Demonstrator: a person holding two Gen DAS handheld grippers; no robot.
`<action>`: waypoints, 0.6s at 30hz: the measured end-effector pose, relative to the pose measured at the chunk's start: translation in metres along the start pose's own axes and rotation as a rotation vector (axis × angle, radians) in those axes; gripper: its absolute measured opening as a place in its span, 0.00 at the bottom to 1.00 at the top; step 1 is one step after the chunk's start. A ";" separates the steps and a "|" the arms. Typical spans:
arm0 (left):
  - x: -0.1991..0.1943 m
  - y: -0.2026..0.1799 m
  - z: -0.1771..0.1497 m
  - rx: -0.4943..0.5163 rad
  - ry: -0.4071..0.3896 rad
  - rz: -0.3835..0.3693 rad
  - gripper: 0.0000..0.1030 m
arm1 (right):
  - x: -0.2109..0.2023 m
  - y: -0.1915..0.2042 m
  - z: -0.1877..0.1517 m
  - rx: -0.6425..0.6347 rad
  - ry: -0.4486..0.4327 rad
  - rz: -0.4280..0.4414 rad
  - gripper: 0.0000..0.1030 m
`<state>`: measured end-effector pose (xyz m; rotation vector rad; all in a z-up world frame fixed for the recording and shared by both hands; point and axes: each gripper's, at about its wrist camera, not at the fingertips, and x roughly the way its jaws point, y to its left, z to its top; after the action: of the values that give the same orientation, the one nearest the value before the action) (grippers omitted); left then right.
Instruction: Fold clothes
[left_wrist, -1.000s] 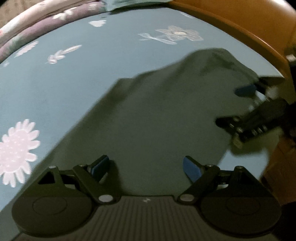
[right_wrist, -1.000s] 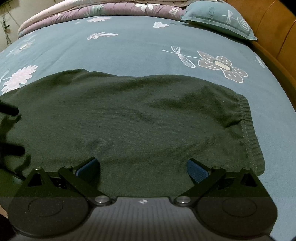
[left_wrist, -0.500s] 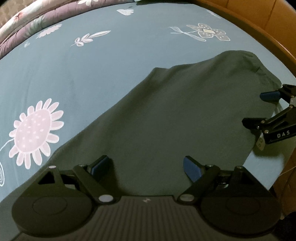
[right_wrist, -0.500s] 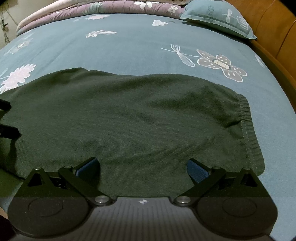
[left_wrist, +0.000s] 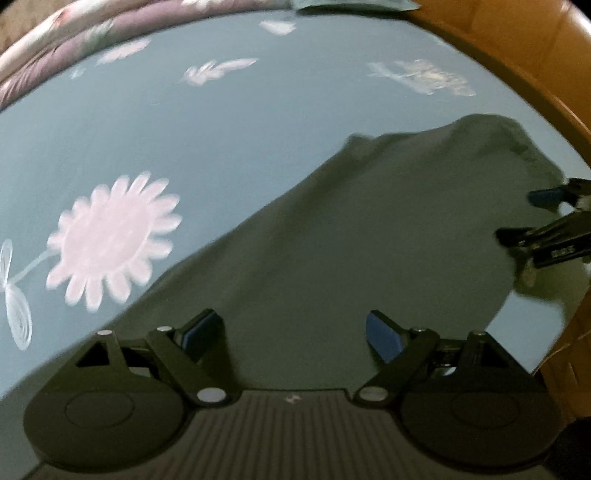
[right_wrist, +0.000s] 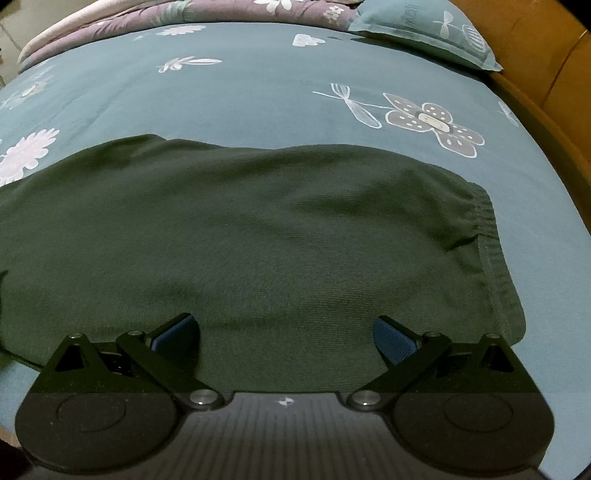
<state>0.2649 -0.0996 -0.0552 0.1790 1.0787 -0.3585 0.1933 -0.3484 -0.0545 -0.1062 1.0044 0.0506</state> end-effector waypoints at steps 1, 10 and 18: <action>-0.001 0.004 -0.003 -0.013 0.005 0.005 0.85 | 0.000 0.001 0.000 0.003 0.002 -0.004 1.00; -0.022 0.031 -0.011 -0.056 -0.040 0.021 0.85 | -0.017 0.018 0.020 0.019 -0.003 0.022 1.00; -0.024 0.052 -0.033 -0.102 -0.020 -0.001 0.85 | -0.026 0.089 0.040 -0.088 -0.026 0.124 1.00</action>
<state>0.2469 -0.0358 -0.0514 0.0836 1.0749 -0.3050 0.2053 -0.2552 -0.0172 -0.1231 0.9821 0.2091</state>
